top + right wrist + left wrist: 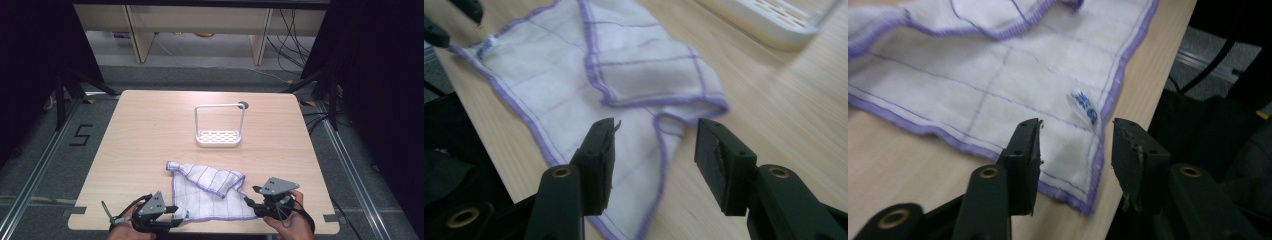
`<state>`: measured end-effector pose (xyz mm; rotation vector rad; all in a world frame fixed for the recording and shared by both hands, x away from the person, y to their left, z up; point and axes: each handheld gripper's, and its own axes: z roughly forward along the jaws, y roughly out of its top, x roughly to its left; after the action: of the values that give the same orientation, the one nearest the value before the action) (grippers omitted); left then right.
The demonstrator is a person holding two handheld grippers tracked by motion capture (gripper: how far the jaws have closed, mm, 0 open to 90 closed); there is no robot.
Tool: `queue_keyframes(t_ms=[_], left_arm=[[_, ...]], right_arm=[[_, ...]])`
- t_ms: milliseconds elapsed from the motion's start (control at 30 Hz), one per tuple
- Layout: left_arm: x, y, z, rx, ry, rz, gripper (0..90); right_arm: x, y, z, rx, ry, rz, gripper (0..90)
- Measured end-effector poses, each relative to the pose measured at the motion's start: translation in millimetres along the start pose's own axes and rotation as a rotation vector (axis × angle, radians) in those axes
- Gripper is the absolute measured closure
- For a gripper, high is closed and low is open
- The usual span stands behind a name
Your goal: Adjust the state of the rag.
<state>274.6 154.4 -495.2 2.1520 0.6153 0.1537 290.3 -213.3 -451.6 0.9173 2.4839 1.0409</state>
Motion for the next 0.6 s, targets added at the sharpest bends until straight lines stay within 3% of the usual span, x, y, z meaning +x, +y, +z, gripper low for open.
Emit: queue_keyframes(t_ms=[33,100,133,167,233,300,333,367,433,467,533,567,600], left_arm=[[0.0,0.0,0.0,0.000,0.000,0.000,52.3],[9.1,3.8,-8.9,-0.033,0.042,-0.040,49.1],[14.2,4.0,-12.0,-0.026,0.062,-0.028,48.5],[16.2,3.4,-12.6,-0.043,0.073,-0.056,47.4],[20.4,1.5,-13.3,-0.052,0.089,-0.090,45.5],[23.0,0.4,-13.5,-0.039,0.101,-0.086,44.6],[25.5,-0.9,-12.8,-0.029,0.103,-0.079,42.7],[24.1,-1.2,-11.1,-0.046,0.107,-0.106,42.4],[24.6,-1.5,-11.4,-0.034,0.115,-0.108,41.7],[25.3,-1.5,-11.5,-0.035,0.116,-0.097,41.3],[26.6,-1.5,-12.1,-0.034,0.116,-0.097,41.0],[26.6,-1.5,-12.1,-0.034,0.116,-0.097,40.7],[28.5,-2.0,-13.3,-0.032,0.116,-0.090,40.6]], right_arm=[[1.4,2.9,3.6,0.001,0.006,-0.028,51.2],[9.7,9.0,15.8,0.032,0.049,-0.060,51.1],[14.4,10.4,23.2,0.037,0.053,-0.070,51.1],[17.7,12.8,28.7,0.061,0.068,-0.076,51.2],[22.1,17.2,41.4,0.082,0.073,-0.099,52.4],[23.5,19.7,47.0,0.093,0.071,-0.105,52.8],[24.7,25.5,59.8,0.103,0.069,-0.128,53.3],[25.8,26.9,64.1,0.099,0.067,-0.119,53.9],[25.4,30.2,73.4,0.117,0.046,-0.142,56.5],[24.6,31.3,77.4,0.135,0.036,-0.167,61.0],[23.1,33.1,82.1,0.155,0.037,-0.194,80.0],[23.1,33.1,82.1,0.155,0.037,-0.194,80.0],[17.5,35.7,77.9,0.119,0.040,-0.200,86.4]])
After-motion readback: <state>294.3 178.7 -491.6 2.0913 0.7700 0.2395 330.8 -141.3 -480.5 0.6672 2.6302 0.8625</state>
